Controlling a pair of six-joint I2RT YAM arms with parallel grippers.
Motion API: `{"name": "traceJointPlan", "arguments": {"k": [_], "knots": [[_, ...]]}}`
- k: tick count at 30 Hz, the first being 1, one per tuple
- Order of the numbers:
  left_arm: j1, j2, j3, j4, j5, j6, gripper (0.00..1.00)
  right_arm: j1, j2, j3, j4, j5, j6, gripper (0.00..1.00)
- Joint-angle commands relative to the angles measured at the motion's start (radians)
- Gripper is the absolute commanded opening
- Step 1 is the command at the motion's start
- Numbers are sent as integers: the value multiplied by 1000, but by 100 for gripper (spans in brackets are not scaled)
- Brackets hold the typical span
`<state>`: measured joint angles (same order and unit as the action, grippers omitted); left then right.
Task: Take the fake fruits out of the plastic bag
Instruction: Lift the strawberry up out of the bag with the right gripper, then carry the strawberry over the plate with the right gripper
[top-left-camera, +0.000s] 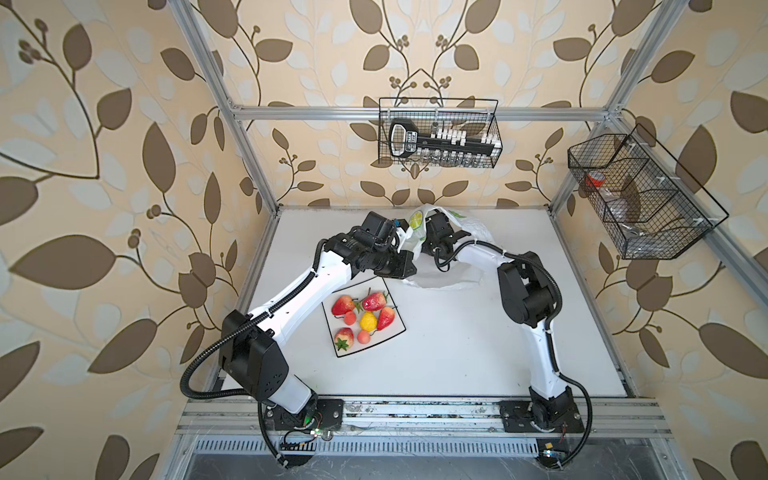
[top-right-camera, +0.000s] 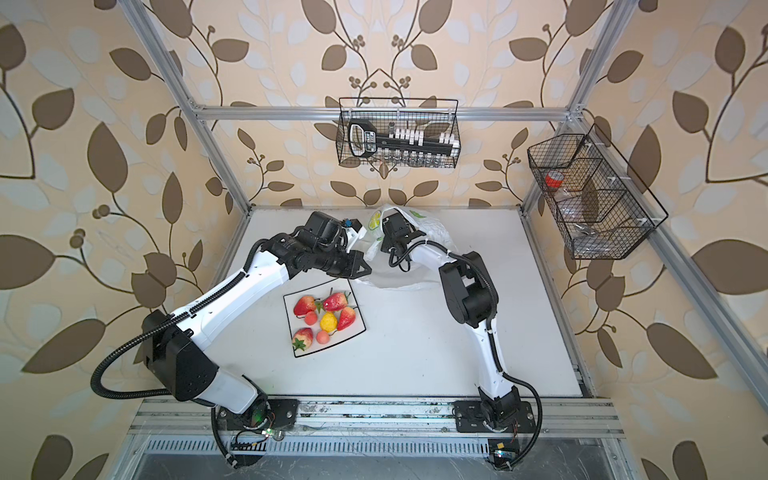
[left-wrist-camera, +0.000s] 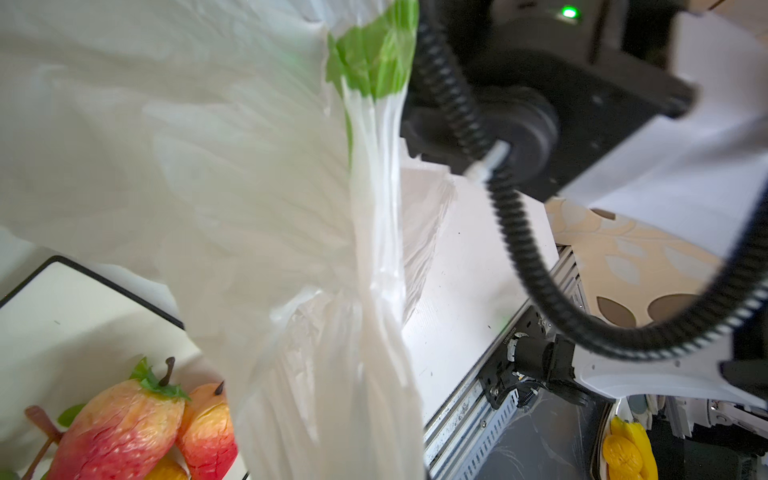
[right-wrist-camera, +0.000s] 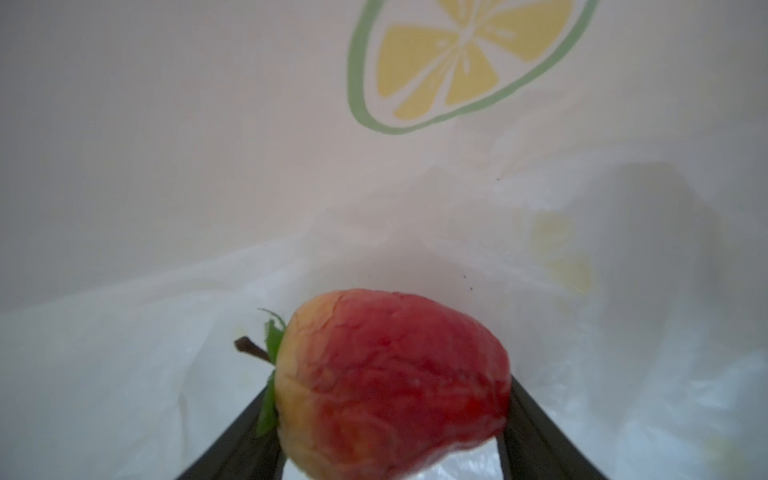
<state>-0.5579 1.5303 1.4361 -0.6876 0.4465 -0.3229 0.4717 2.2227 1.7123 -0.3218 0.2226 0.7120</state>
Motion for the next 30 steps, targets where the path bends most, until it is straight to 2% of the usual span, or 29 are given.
{"name": "traceJointPlan", "arguments": {"k": [1,6,15,25,28,30], "knots": [[-10,-24,19,6,-33,-23,0,20,-128,-94,61,-42,-33,64],[-9,-35,16,38,-64,-35,0,42,-292,-309,98,-66,-105,64],[-5,-12,38,72,-120,-61,0,58,-607,-586,92,-94,-193,64],[-4,32,51,99,-88,-67,0,74,-944,-762,80,-183,-242,65],[0,52,70,85,-72,-67,0,124,-1020,-787,66,-192,-289,65],[1,59,80,82,-65,-67,0,190,-1077,-798,59,-148,-322,65]]}}
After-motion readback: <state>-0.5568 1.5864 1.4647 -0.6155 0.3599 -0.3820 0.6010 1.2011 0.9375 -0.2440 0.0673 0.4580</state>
